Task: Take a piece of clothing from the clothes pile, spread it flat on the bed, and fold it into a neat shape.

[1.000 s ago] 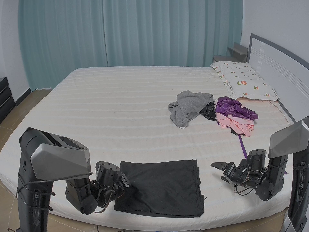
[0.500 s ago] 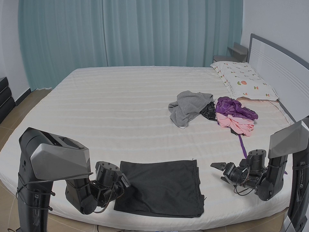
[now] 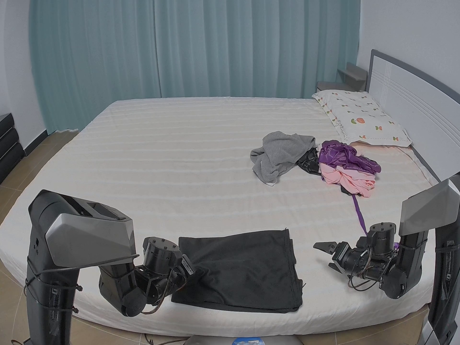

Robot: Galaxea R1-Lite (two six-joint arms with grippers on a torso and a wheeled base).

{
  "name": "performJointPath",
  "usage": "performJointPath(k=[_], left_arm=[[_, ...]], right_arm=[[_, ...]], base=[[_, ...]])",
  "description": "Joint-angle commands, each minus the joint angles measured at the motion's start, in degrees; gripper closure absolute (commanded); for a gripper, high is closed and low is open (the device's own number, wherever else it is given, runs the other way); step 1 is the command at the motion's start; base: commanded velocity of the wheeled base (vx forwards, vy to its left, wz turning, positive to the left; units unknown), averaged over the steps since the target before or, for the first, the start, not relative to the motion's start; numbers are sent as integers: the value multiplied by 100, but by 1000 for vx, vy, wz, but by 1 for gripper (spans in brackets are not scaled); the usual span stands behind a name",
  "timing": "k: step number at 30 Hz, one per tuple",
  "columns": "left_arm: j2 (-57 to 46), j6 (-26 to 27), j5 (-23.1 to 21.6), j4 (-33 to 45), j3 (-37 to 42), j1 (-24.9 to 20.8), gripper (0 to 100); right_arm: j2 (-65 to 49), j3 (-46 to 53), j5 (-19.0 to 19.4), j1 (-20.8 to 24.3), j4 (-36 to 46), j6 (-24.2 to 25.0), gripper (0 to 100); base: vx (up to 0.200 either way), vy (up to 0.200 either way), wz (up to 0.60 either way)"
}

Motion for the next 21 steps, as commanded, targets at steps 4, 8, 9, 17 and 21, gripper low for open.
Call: performJointPath(k=[4, 8, 9, 17, 21], left_arm=[[26, -17, -7, -5, -118, 66, 100], [8, -8, -7, -5, -118, 101, 100], [-1, -8, -7, -5, -118, 119, 100], [-27, -8, -7, -5, -118, 216, 100], [-27, 0, -7, -5, -127, 260, 100]], right_arm=[[16, -2, 3, 2, -1, 0, 0], [16, -2, 3, 2, -1, -9, 0], [16, -2, 3, 2, -1, -9, 0], [16, -2, 3, 2, -1, -9, 0], [16, 7, 3, 2, -1, -9, 0]], base=[[0, 0, 0], [0, 200, 0], [0, 200, 0], [0, 200, 0], [0, 200, 0]])
